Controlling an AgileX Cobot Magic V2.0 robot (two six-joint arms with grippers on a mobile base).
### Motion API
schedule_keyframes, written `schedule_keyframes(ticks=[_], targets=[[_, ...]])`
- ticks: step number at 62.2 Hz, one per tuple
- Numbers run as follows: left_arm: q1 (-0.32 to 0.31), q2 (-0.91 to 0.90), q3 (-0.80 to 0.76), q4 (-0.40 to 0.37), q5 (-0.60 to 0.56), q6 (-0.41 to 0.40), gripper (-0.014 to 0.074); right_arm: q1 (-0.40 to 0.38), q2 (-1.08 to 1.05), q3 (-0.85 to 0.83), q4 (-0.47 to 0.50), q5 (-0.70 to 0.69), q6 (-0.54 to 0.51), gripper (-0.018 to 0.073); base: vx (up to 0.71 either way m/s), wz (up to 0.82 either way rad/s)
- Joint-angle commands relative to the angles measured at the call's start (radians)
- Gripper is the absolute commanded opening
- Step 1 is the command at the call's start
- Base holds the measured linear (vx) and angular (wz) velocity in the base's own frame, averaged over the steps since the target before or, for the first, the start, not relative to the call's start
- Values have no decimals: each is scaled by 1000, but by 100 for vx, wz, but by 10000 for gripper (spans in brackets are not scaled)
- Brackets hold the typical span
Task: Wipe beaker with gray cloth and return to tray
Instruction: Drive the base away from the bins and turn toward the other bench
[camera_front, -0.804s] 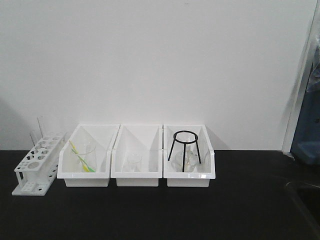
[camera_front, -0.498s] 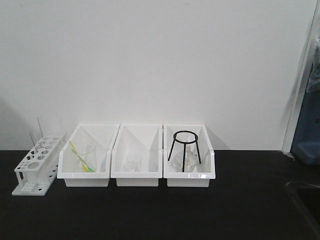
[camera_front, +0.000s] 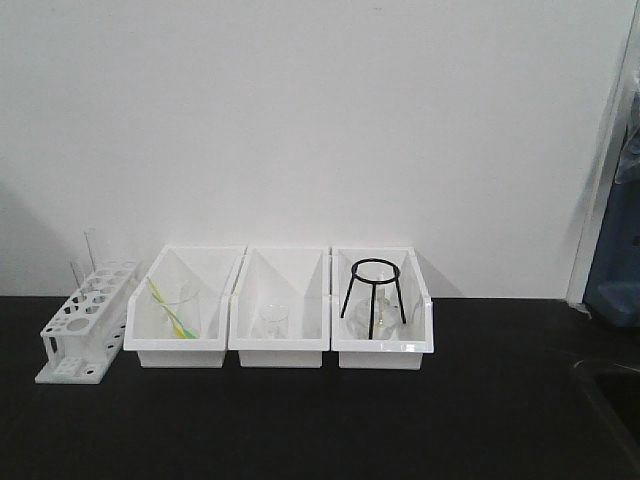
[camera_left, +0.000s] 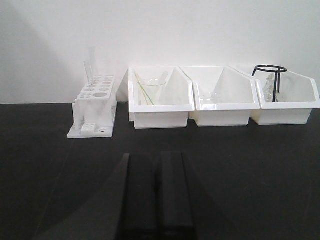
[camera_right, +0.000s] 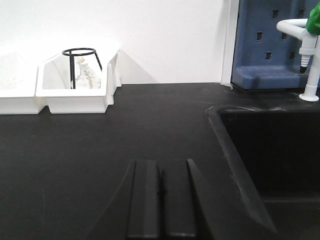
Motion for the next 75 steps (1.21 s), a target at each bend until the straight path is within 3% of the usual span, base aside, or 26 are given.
schedule_keyframes(ticks=[1,75], targets=[[3,-15,31,-8,-86,-1,-6,-8,-9,5,-8,-81,-8,-11,-8,2],[3,-15,31,-8,-86,-1,-6,-9,-9,5,-8,-80,-8,-11,-27,2]])
